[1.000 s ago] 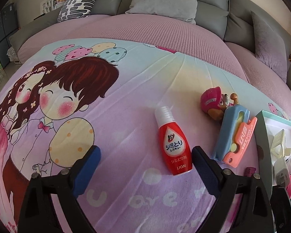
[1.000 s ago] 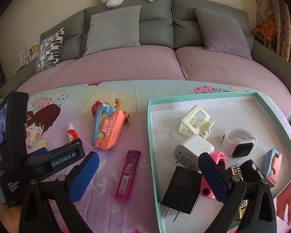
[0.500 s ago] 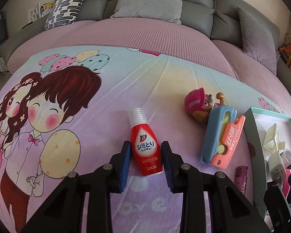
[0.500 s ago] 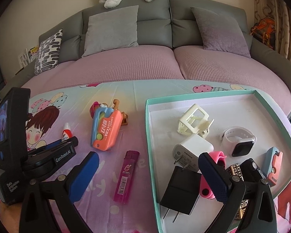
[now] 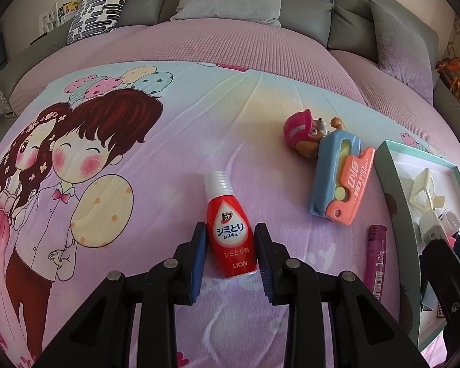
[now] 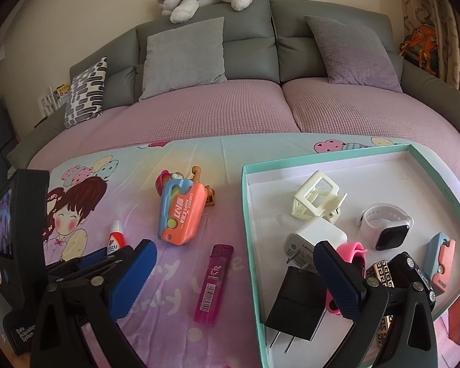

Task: Organize rigid objects
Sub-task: 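Close the left tool on the red LION bottle while the right tool reaches the pink lighter, then lift the red bottle with the left tool while the right tool lifts the pink lighter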

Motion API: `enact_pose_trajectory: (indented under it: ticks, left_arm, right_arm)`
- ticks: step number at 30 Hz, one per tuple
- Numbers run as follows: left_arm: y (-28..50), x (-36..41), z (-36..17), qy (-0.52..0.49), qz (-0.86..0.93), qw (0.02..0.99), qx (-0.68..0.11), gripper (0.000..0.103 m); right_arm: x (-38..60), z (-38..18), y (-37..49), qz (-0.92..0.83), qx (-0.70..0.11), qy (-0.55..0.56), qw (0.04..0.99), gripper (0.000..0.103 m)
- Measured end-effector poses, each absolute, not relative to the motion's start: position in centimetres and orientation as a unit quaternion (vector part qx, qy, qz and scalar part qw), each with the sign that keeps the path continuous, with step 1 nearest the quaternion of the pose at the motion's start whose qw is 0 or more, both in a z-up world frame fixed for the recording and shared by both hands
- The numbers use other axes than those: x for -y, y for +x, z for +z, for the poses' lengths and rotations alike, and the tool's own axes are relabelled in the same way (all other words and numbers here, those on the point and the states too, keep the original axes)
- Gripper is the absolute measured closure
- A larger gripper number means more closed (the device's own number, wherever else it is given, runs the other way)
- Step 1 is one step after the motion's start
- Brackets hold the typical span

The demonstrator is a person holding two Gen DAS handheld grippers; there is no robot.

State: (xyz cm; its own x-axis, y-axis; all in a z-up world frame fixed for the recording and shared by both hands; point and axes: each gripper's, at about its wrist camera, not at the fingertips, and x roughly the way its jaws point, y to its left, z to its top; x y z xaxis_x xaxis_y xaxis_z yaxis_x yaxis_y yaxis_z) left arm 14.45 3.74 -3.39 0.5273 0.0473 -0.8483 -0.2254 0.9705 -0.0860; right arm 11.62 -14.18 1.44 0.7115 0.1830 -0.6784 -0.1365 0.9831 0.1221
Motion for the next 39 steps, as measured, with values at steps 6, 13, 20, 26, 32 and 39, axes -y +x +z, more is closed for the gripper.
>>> enact_pose_trajectory:
  ticks: [6, 13, 20, 26, 32, 39]
  left_arm:
    - [14.2, -4.9, -3.3, -0.105, 0.084, 0.864, -0.485, 0.07]
    - [13.9, -5.9, -3.3, -0.113, 0.094, 0.86, -0.488, 0.07]
    - [13.9, -6.1, -3.3, -0.121, 0.089, 0.859, -0.489, 0.07]
    - [14.0, -6.2, -3.4, -0.126, 0.087, 0.859, -0.489, 0.07]
    - [14.0, -6.3, -3.4, -0.128, 0.086, 0.858, -0.49, 0.07]
    - [14.0, -6.3, -3.4, -0.126, 0.087, 0.858, -0.49, 0.07]
  right_arm:
    - [13.1, 0.7, 11.8, 0.087, -0.384, 0.005, 0.919, 0.022]
    - [11.4, -0.2, 11.8, 0.113, -0.405, -0.014, 0.907, 0.047]
    - [10.4, -2.0, 12.2, 0.109, -0.437, -0.033, 0.892, 0.05]
    - [10.0, -2.7, 12.3, 0.105, -0.446, -0.037, 0.888, 0.052]
    - [9.5, -3.0, 12.3, 0.128, -0.455, -0.026, 0.881, 0.063]
    - [9.4, -3.2, 12.3, 0.123, -0.457, -0.033, 0.88, 0.082]
